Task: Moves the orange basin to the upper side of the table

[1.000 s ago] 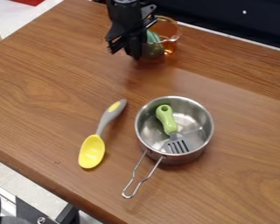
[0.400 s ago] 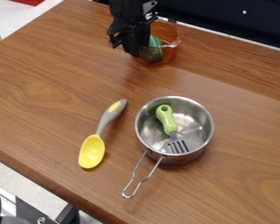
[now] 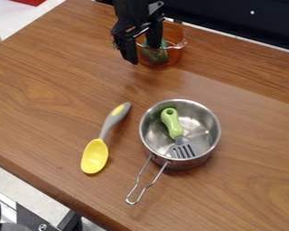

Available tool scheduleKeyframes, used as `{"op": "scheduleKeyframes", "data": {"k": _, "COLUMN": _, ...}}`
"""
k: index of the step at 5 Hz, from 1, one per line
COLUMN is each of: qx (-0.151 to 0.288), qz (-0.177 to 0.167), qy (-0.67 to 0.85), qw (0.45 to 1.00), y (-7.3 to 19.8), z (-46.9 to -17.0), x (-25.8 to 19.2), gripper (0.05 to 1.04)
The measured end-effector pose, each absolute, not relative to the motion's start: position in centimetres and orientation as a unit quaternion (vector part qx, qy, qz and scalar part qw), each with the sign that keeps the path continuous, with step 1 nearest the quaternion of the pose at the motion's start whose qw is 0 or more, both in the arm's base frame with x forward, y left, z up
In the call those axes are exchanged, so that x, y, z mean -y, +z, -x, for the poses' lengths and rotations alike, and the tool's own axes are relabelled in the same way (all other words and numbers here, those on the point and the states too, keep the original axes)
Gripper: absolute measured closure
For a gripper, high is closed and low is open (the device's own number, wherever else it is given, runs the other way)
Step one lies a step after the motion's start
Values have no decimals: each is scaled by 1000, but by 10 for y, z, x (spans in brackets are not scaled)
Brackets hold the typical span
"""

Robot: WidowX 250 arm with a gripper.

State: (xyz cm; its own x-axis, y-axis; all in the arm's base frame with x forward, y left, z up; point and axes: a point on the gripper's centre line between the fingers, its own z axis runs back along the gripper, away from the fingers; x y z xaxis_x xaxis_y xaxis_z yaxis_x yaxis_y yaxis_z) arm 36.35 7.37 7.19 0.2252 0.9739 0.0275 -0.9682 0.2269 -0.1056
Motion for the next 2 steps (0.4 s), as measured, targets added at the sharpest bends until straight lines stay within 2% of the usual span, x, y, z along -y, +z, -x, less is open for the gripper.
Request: {"op": "scheduleKeyframes", "data": {"k": 2, "qx": 60, "qz": 37, "qy": 615, "qw": 785, "y": 101, "z": -355, "x": -87, "gripper": 89}}
